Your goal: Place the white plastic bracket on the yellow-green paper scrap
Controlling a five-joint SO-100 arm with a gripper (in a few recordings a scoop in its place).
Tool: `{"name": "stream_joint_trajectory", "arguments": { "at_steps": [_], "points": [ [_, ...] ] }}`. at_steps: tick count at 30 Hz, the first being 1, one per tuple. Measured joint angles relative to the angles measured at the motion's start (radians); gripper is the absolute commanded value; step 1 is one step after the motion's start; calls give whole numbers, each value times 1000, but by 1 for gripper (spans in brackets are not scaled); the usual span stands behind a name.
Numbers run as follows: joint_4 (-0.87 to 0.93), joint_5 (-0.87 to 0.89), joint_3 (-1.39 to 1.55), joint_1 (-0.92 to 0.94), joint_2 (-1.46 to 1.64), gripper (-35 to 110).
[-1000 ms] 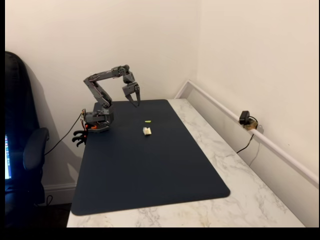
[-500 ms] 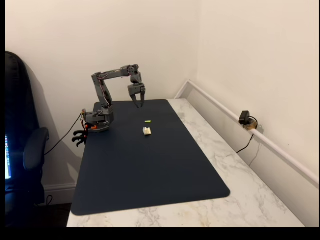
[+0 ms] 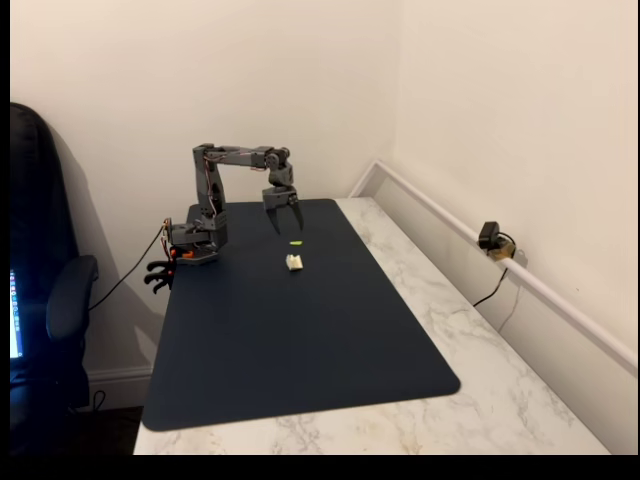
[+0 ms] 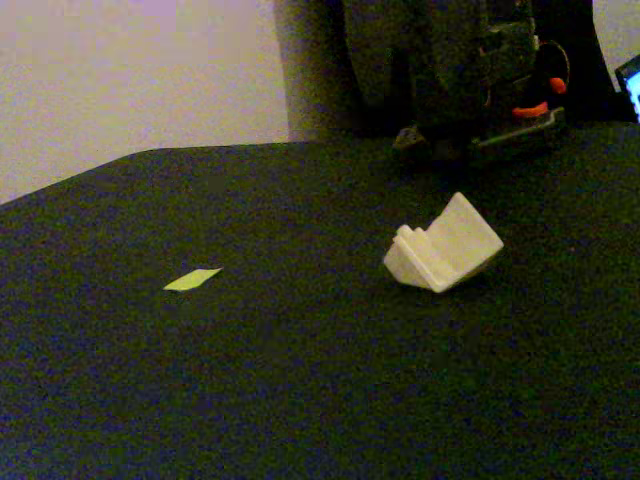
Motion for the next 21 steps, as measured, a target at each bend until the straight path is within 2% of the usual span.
{"name": "stream_joint_trajectory", "arguments": {
  "at_steps": [8,21],
  "points": [
    [-137,55,118,-25,-34,37],
    [-196,55,120,6,-206,38]
  ]
}}
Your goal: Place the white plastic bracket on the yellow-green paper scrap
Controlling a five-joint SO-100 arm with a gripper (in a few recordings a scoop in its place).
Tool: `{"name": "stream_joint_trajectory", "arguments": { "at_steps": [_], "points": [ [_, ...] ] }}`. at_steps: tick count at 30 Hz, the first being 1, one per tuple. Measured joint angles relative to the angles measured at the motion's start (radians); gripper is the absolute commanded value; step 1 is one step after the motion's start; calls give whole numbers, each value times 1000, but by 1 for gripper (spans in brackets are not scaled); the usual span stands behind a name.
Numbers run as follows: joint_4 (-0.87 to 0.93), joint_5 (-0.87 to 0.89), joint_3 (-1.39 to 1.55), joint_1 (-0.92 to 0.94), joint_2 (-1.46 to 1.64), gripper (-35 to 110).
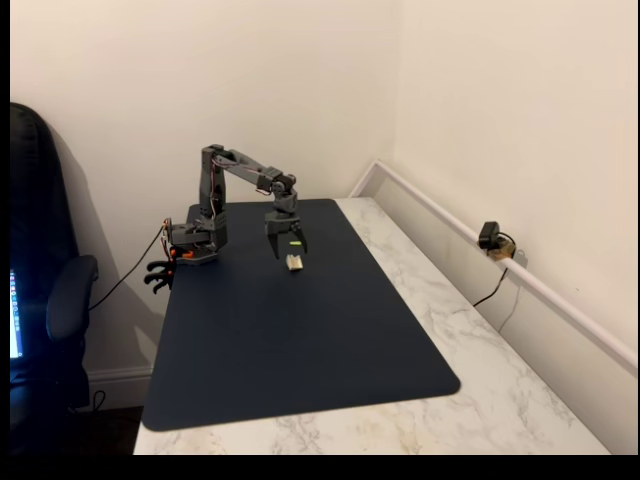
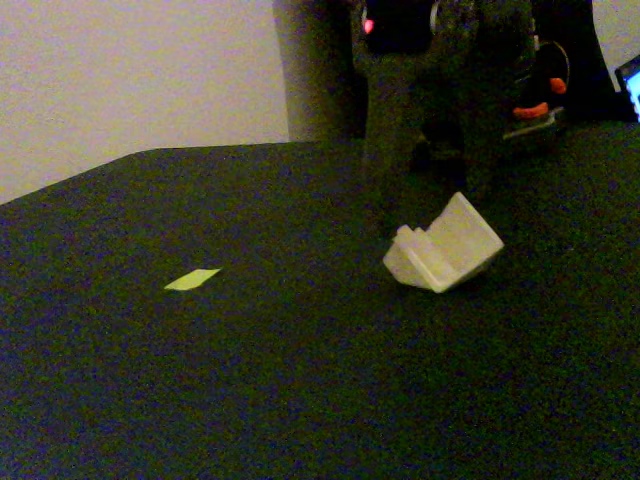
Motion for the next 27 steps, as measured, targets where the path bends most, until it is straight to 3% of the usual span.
{"name": "stream_joint_trajectory", "arguments": {
  "at_steps": [21,27],
  "points": [
    [-3,-60,-129,52,-173,37],
    [-3,-52,-129,55,-190,27]
  ]
}}
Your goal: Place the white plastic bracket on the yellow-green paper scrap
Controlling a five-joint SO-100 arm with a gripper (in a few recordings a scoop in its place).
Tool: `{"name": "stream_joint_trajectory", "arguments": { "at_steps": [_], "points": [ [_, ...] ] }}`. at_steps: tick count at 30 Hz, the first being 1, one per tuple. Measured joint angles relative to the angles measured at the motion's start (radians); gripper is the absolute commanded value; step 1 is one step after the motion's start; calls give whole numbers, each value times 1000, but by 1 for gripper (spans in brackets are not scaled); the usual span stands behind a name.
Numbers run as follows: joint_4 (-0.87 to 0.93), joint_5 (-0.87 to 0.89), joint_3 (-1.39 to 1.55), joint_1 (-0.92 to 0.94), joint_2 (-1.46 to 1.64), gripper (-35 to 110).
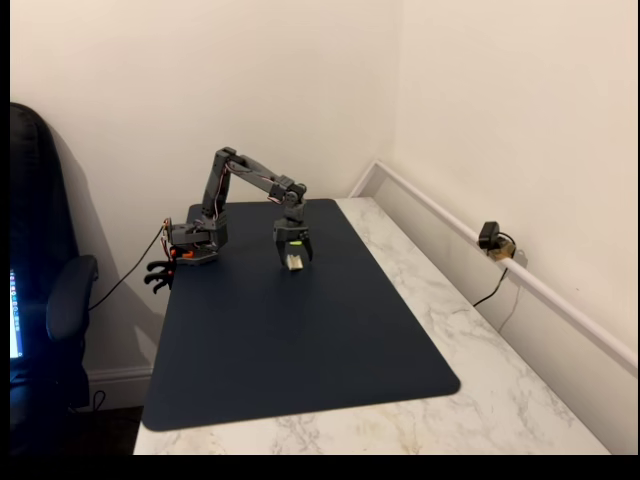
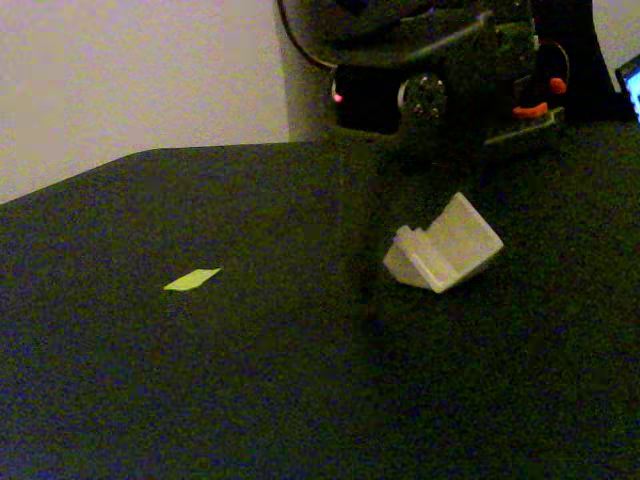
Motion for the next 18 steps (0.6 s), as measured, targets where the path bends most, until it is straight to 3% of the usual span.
{"name": "stream_joint_trajectory", "arguments": {
  "at_steps": [6,18],
  "points": [
    [3,15,-12,5,-8,0],
    [80,18,-15,29,17,0]
  ]
}}
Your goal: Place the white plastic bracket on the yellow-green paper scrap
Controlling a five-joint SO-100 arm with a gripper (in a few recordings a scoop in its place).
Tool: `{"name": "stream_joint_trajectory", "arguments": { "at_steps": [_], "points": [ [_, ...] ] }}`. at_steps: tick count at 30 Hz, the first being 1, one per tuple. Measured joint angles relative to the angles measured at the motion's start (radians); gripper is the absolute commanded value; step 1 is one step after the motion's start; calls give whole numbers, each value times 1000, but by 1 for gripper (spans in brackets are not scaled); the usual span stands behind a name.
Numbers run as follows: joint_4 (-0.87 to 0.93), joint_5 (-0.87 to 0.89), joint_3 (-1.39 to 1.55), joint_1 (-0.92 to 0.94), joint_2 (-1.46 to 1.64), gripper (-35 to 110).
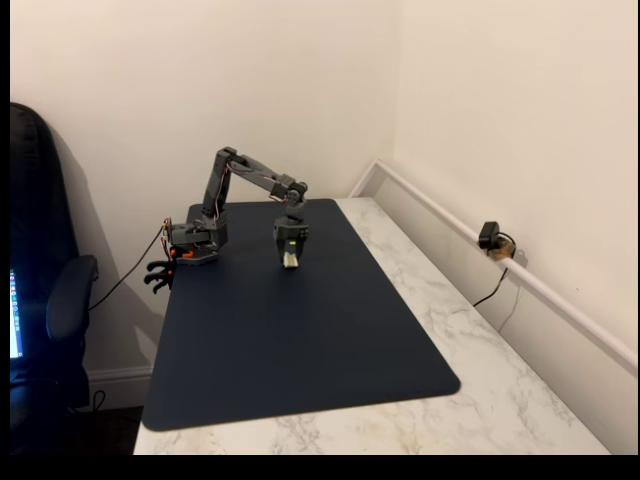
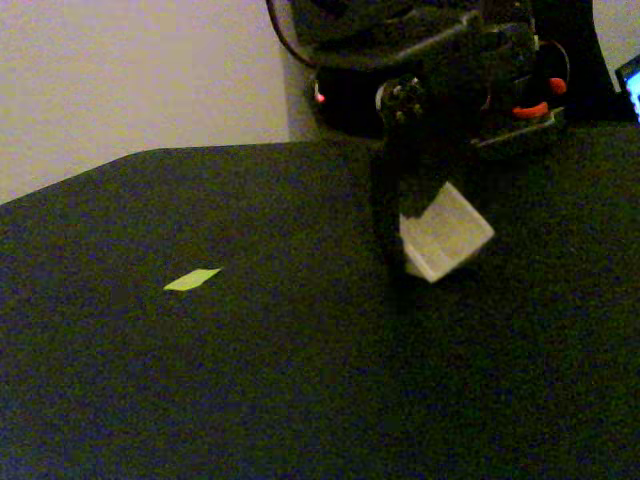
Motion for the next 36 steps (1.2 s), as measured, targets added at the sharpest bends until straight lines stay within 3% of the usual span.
{"name": "stream_joint_trajectory", "arguments": {
  "at_steps": [14,23,36],
  "points": [
    [279,-46,-204,206,242,0],
    [253,-80,-202,408,201,0],
    [158,-80,-230,548,-69,0]
  ]
}}
